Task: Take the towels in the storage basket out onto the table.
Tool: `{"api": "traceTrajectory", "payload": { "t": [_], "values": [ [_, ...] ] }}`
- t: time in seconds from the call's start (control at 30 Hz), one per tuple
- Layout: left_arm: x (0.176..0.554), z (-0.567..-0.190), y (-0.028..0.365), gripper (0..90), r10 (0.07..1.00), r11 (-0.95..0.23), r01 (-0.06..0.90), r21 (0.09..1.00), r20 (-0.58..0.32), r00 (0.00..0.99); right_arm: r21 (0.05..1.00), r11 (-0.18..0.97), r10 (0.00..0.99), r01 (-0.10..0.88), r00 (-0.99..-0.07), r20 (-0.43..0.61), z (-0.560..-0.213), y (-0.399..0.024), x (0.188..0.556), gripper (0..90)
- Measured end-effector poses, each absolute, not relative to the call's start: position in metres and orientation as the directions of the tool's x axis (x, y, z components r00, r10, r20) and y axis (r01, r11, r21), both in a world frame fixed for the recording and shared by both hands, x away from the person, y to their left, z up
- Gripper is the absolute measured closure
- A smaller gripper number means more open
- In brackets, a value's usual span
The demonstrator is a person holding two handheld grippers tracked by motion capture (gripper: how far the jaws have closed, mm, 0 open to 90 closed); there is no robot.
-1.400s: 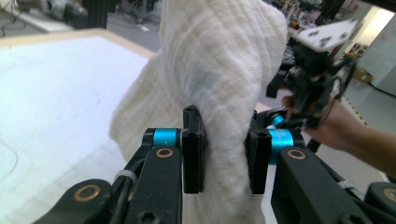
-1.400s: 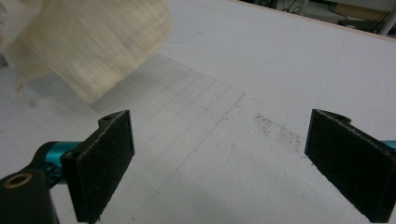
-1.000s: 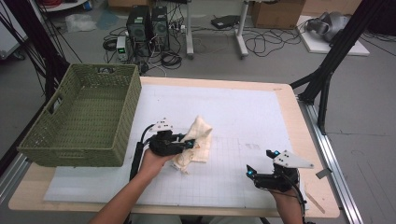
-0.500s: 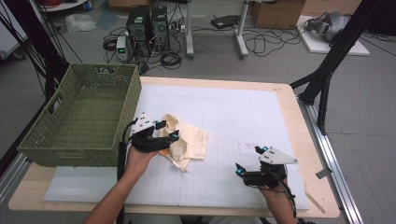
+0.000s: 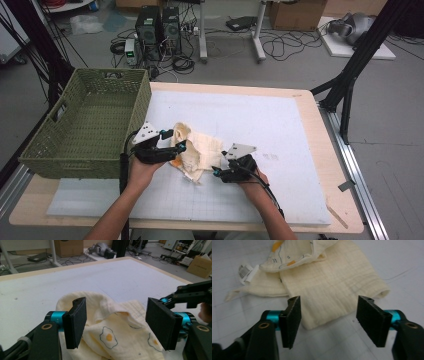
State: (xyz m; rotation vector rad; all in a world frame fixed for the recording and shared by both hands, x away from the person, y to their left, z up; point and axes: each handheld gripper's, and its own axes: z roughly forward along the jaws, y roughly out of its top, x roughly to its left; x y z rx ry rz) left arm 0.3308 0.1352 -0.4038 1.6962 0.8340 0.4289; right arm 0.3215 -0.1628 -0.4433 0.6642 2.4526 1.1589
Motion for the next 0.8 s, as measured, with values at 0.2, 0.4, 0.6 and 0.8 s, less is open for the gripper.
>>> {"api": "traceTrajectory", "payload": {
  "t": [0.2,0.4,0.6,0.8],
  "values": [
    [0.332,-0.405,0.138,33.9,0.721,-0.101,0.313,0.944,-0.147,0.678,0.770,0.560,0.502,0.305,-0.864,-0.023,-0.451,-0.158,0.335,71.6],
    [0.332,-0.405,0.141,34.2,0.724,-0.106,0.317,0.942,-0.146,0.674,0.743,0.587,0.488,0.323,-0.873,-0.006,-0.446,-0.165,0.324,87.1],
    [0.332,-0.406,0.139,34.4,0.718,-0.117,0.327,0.938,-0.148,0.680,0.728,0.592,0.507,0.346,-0.862,-0.003,-0.438,-0.204,0.294,87.1],
    [0.331,-0.408,0.132,38.8,0.697,-0.149,0.333,0.931,-0.140,0.703,0.738,0.550,0.563,0.391,-0.826,0.018,-0.430,-0.251,0.263,87.0]
  ]
}}
